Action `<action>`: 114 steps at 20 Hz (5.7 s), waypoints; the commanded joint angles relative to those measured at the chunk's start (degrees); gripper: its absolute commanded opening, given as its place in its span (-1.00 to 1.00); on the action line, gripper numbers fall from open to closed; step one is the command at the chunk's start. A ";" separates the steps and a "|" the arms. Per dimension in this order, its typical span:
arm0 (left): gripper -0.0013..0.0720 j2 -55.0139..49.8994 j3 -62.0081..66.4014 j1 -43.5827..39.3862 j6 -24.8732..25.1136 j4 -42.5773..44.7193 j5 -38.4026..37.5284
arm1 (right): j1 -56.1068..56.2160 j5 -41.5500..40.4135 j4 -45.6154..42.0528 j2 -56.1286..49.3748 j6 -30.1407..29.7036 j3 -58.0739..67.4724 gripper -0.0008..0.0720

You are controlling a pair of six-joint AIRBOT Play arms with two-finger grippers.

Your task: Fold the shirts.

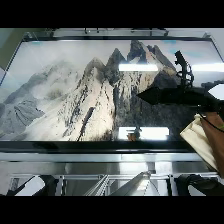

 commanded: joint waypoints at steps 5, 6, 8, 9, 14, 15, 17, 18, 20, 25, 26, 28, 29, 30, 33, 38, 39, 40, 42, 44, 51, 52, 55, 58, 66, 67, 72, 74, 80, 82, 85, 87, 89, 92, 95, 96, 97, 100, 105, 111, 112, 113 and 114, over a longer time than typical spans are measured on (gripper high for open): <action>0.99 -18.51 -1.27 -8.68 2.54 0.09 -6.36 | 0.04 -0.39 0.02 -0.02 0.00 0.00 -0.93; 0.99 -20.17 -1.22 -9.64 2.89 0.11 -7.30 | 0.04 -0.39 0.02 -0.02 0.02 0.00 -0.94; 0.94 -23.74 0.61 -10.73 2.95 0.15 -6.38 | 0.04 -0.39 0.02 -0.02 0.02 0.00 -0.93; 0.91 -25.11 1.90 -10.86 2.95 0.15 -5.20 | 0.04 -0.39 0.02 0.00 0.02 0.00 -0.94; -0.92 -27.78 8.55 -12.72 3.45 0.11 -0.70 | 0.04 -0.39 0.02 -0.02 0.02 -0.02 -0.93; -0.91 -27.80 9.60 -13.73 3.48 0.09 -0.33 | 0.04 -0.39 0.02 -0.02 0.02 -0.02 -0.94; -0.91 -27.78 11.52 -17.05 3.50 -0.07 0.90 | 0.04 -0.39 0.02 0.00 0.02 -0.02 -0.93; -0.91 -27.80 12.33 -19.50 3.82 -0.81 1.79 | 0.04 -0.39 0.02 -0.02 0.02 -0.02 -0.94; -0.91 -27.78 13.51 -26.12 8.55 -8.63 4.00 | 0.04 -0.39 0.02 -0.02 0.00 -0.02 -0.94; -0.91 -27.80 18.99 -50.47 15.67 -29.66 9.57 | 0.04 -0.39 0.02 -0.02 0.02 -0.02 -0.94; -0.90 -27.80 19.78 -55.45 15.69 -28.92 8.90 | 0.04 -0.42 0.02 -0.02 0.02 -0.02 -0.94; -0.90 -27.82 19.98 -63.49 15.54 -27.23 5.25 | 0.04 -1.53 0.02 -0.02 0.02 0.00 -0.94; -0.90 -28.02 20.00 -66.53 15.08 -26.32 3.32 | 0.04 -1.49 0.02 -0.02 0.02 -0.02 -0.93; -0.91 -28.37 20.02 -68.35 14.45 -26.47 2.10 | 0.04 -1.51 0.02 -0.02 0.02 -0.02 -0.94; 0.71 -28.74 20.24 -69.42 12.74 -26.51 1.36 | 0.04 -1.51 0.02 -0.02 0.02 -0.02 -0.94; 1.00 -28.74 26.53 -60.52 8.94 -26.40 16.59 | -0.87 1.95 -3.67 -0.33 5.53 0.00 -0.23; 1.00 -28.74 25.81 -58.05 7.74 -26.43 18.60 | -2.08 2.14 -7.45 -0.66 8.90 -0.02 0.05; 0.99 -28.74 23.50 -56.15 6.95 -26.53 19.34 | -3.45 2.16 -10.91 -1.05 10.69 -0.02 -0.04; 0.99 -28.74 16.33 -53.46 6.67 -27.58 18.47 | -6.95 3.30 -17.00 -2.67 15.76 -0.07 0.05; 0.99 -28.76 9.49 -52.61 6.93 -31.61 13.99 | -9.16 6.23 -18.27 -6.08 16.37 -0.87 0.41; 0.36 -32.54 8.76 -56.89 8.48 -33.05 1.44 | -6.84 5.05 -4.94 -23.87 7.52 -4.72 0.40; 0.11 -34.42 10.93 -58.16 8.46 -32.98 2.10 | -6.08 4.48 -1.77 -26.21 5.55 -4.72 0.39; -0.02 -40.39 17.81 -61.20 8.26 -32.89 5.92 | -3.96 4.07 8.04 -32.28 -1.29 -4.72 0.39; -0.70 -43.17 22.08 -62.07 8.26 -32.83 9.81 | -3.69 4.68 17.00 -34.62 -8.92 -4.70 -0.50; -0.91 -27.58 31.56 -52.04 6.82 -32.41 18.01 | -18.82 11.85 15.85 -21.31 -8.66 4.37 -0.94; -0.91 -24.30 34.36 -49.88 6.54 -32.41 18.84 | -22.29 12.57 15.96 -17.68 -7.52 6.49 -0.94; -0.91 -10.51 47.91 -40.50 4.76 -32.41 18.27 | -35.30 15.21 16.94 -0.15 -4.63 17.99 -0.94; -0.91 -7.48 50.75 -38.21 4.76 -32.44 18.64 | -37.27 14.93 16.94 4.28 -4.61 19.74 -0.94; -0.91 -2.05 44.22 -37.40 4.83 -32.44 21.55 | -34.95 17.38 16.90 6.75 -3.76 19.80 -0.94; -0.91 -2.05 40.00 -38.12 4.94 -32.39 20.98 | -32.06 17.09 16.24 5.29 -3.80 19.80 -0.94; -0.91 -5.42 34.21 -39.60 5.09 -32.39 20.46 | -25.81 15.65 10.78 -0.42 -3.76 19.69 -0.93; -0.89 -9.33 29.64 -40.74 5.16 -32.37 19.85 | -21.81 15.37 6.86 -6.99 -3.76 19.67 -0.93; 0.05 -14.16 24.79 -41.05 5.35 -32.39 18.12 | -19.56 14.51 4.61 -14.51 -3.74 19.67 -0.07; 0.97 -21.27 21.33 -39.82 5.33 -32.44 18.69 | -20.22 15.04 4.46 -25.38 -1.51 19.69 0.23; 0.97 -27.04 23.21 -36.61 5.75 -32.39 24.26 | -25.40 22.01 3.76 -29.64 -1.40 19.69 0.20; 0.97 -28.22 23.47 -35.63 5.75 -32.39 25.07 | -27.30 24.79 2.32 -29.68 -1.29 19.52 0.17; 0.97 -29.24 23.32 -34.84 5.75 -32.28 25.14 | -29.09 27.41 -0.42 -29.42 0.15 18.95 0.01; 0.97 -31.06 19.93 -34.14 5.75 -31.65 22.86 | -32.54 29.62 -8.33 -25.90 3.52 11.23 0.01; 0.96 -33.16 12.79 -35.65 5.75 -28.39 22.62 | -32.76 24.28 -11.56 -13.90 11.39 -10.19 0.02; 0.96 -33.07 8.31 -35.87 5.73 -23.45 18.67 | -32.65 16.06 -21.88 -10.40 19.56 -20.76 0.32; 0.96 -33.09 7.74 -35.89 5.73 -23.54 17.31 | -32.37 14.71 -21.92 -10.62 19.52 -21.31 0.31; 0.96 -33.07 7.13 -36.00 5.73 -23.54 15.72 | -31.85 13.73 -21.94 -10.88 19.37 -21.62 0.31; 0.96 -33.07 6.38 -36.17 5.73 -23.58 13.66 | -31.10 12.90 -21.81 -11.30 19.39 -21.73 0.31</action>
